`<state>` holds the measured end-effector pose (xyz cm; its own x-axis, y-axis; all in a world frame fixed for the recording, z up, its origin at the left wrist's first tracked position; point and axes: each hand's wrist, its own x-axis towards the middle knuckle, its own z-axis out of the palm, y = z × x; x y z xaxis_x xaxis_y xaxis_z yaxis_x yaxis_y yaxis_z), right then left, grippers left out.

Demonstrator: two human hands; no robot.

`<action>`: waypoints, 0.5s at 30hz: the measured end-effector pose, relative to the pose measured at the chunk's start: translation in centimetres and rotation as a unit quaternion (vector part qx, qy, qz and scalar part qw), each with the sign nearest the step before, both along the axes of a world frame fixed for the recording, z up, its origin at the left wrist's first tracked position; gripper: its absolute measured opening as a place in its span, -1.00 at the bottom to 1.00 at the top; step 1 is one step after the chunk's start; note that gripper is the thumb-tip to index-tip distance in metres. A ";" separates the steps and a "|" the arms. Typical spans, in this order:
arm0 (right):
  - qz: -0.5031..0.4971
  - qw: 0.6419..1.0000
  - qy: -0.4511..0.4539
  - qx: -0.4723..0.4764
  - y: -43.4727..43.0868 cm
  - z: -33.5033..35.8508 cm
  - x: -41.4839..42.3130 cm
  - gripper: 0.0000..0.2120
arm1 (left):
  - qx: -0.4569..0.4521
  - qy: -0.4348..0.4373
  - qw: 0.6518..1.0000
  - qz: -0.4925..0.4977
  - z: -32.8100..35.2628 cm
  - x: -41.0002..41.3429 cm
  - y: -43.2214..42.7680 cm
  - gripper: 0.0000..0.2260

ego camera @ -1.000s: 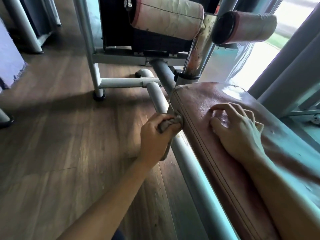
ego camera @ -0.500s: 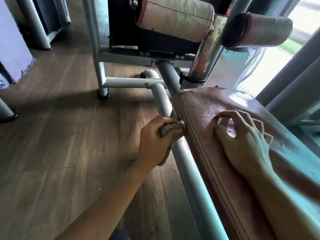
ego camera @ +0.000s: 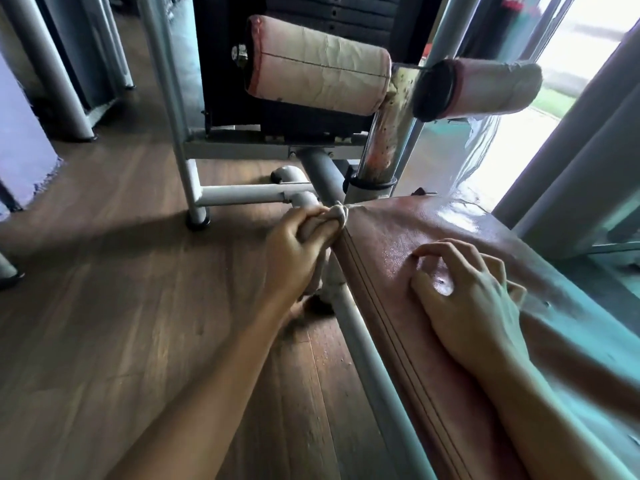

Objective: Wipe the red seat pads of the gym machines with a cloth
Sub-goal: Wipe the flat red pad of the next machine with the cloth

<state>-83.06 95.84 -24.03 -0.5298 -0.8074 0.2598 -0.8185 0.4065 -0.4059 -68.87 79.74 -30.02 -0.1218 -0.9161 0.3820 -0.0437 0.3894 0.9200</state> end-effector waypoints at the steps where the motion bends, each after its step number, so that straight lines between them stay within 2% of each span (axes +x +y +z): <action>1: 0.000 1.000 -0.001 0.001 0.0 0.1 0.0 -0.75 | 0.012 0.004 1.000 -0.005 0.3 -0.2 -0.5 -0.82; 3: 0.001 1.000 -0.003 0.005 0.0 0.2 0.1 -0.74 | -0.001 0.001 1.000 -0.023 0.4 -0.2 1.0 -0.84; 7: 0.000 1.000 -0.011 0.007 0.0 0.2 0.0 -0.73 | -0.097 -0.024 0.994 -0.039 0.6 0.2 4.0 -0.87; 12: 0.000 1.000 -0.012 0.001 -0.1 -0.1 -0.1 -0.74 | -0.059 -0.044 0.997 0.006 0.6 -1.8 -1.5 -0.80; 15: 0.000 1.000 -0.008 0.000 -0.1 -0.2 -0.3 -0.75 | -0.084 -0.052 0.995 -0.002 0.5 -1.7 -0.5 -0.88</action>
